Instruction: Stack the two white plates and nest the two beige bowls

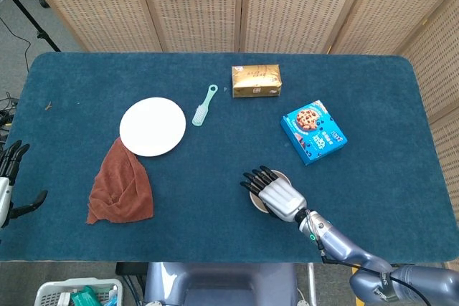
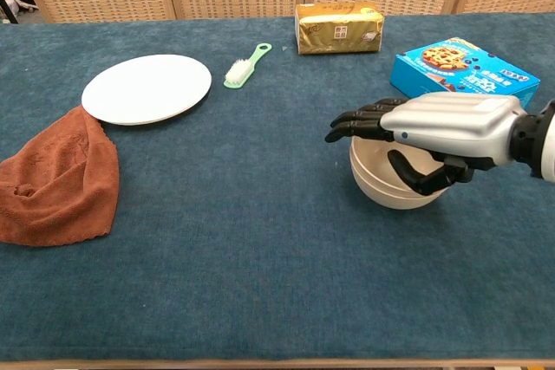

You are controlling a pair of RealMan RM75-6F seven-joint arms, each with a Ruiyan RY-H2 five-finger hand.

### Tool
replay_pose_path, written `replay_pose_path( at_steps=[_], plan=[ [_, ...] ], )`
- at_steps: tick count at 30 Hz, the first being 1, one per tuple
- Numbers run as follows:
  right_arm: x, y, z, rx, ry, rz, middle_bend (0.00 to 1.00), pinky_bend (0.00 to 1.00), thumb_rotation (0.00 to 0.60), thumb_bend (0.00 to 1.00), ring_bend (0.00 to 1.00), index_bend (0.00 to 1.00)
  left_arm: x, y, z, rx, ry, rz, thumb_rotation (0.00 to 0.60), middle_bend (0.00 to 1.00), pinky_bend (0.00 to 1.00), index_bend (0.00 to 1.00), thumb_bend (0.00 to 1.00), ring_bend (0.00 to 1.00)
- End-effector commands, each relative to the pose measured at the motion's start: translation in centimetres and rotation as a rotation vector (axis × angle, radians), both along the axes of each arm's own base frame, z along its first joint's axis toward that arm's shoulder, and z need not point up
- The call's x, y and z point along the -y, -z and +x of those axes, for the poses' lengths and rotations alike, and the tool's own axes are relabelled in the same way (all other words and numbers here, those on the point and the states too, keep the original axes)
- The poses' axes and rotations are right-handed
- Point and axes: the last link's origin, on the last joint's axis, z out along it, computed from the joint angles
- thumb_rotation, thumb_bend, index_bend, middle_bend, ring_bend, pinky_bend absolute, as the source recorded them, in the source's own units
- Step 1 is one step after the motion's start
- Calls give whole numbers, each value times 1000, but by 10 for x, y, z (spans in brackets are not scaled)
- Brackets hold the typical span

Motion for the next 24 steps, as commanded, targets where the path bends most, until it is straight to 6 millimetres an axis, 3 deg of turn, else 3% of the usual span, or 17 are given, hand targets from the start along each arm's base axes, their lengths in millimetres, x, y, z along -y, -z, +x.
replay_pose_path(
  at_steps=[1,11,14,18,20,22,24],
  plan=[
    [-2,-4,6,30,-12,-6,0,0,600,899,0,0,0,0,0,0,-1,1,600,0,0,0,267,0],
    [-4,-44,31,141,-68,-97,0,0,600,895,0,0,1,0,0,3,2,-4,600,0,0,0,267,0],
    [-4,-54,29,158,-63,-134,0,0,600,890,0,0,2,0,1,4,3,-5,600,0,0,0,266,0],
    [-6,-72,12,174,-34,-214,0,0,600,866,0,0,4,0,1,6,3,-10,600,0,0,0,267,0],
    [-7,-81,-2,180,-4,-263,0,0,600,796,0,0,5,0,0,3,2,-13,600,0,0,0,267,0],
    [-9,-85,-10,183,9,-291,0,0,600,490,0,0,7,0,0,1,2,-14,600,0,0,0,267,0],
    [-8,-95,-28,151,16,-374,0,0,600,119,0,0,9,1,-1,-3,1,-15,600,0,0,0,266,0]
  ],
)
